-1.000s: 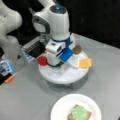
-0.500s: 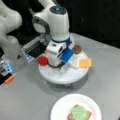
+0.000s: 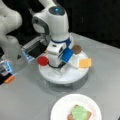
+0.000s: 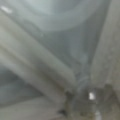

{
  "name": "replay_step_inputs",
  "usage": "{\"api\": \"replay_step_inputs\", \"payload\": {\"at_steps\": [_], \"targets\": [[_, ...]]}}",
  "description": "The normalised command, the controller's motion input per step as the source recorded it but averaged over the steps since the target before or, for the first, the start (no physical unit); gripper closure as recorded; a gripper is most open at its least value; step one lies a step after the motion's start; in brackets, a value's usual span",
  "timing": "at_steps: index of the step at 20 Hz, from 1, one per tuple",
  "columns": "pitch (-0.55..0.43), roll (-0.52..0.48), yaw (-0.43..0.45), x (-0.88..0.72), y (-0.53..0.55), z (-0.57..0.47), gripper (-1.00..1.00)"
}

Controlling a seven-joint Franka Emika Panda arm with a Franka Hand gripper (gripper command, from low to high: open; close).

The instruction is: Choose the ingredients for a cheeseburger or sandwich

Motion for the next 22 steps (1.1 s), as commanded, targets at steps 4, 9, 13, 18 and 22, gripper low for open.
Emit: {"api": "replay_step_inputs", "payload": {"at_steps": [4,9,13,18,22], "targets": [[-0.081,0.225,0.1,-0.27,-0.12,-0.04,-1.0],[-0.108,0.155,0.092,-0.26,-0.12,-0.08,-1.0],[-0.163,0.078,0.087,-0.24,-0.08,-0.17,-1.0],[-0.221,0.022,0.076,-0.25,-0.06,-0.26,-1.0],[-0.204,0.003,0.13,-0.26,-0.03,-0.32,-1.0]]}}
